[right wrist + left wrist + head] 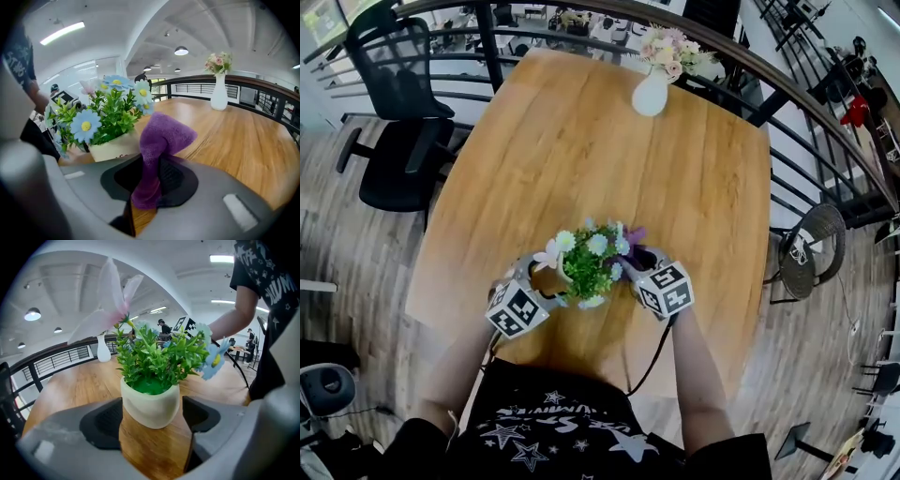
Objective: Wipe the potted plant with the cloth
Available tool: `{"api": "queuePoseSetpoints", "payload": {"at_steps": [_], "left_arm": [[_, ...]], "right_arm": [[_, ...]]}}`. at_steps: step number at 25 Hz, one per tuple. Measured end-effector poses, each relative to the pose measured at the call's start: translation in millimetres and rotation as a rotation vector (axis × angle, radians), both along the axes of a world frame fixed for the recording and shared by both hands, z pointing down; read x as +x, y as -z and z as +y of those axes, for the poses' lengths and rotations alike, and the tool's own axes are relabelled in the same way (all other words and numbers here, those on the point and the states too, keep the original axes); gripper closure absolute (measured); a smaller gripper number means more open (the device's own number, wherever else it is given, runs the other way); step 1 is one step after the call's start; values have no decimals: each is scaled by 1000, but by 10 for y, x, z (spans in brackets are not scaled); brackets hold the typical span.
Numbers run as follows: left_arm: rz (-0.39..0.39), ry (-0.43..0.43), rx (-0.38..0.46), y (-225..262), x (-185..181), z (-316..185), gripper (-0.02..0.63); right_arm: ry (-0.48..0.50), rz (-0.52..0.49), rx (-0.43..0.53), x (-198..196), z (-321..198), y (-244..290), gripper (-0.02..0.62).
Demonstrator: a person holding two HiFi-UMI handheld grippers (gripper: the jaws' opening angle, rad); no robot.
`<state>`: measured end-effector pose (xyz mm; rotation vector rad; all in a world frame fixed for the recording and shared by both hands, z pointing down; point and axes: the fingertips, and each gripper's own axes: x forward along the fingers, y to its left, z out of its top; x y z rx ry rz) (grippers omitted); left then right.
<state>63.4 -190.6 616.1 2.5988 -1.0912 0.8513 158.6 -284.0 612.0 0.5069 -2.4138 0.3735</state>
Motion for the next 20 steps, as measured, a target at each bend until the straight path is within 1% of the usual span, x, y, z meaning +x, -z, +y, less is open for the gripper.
{"api": "queuePoseSetpoints", "payload": {"at_steps": [4,6,9,12,15,20], "left_arm": [[-30,19,38,-11,-14,-45,202],[-38,9,40,-7,-3,-39,202],[-50,-12,34,2,28,-31,248],[-60,-6,38,9,37,-42,249],[-53,6,41,10,38,-43,250],[-51,20,35,7,29,-29,253]], "right_arm": [[77,4,12,-96,-19,-55,509],[114,10,24,-143,4,-68,509],[162,15,23,-200,85,-66,511],[212,6,3,-258,229,-42,511],[222,14,12,-269,307,-32,511],[192,9,2,-250,449,-36,512]]}}
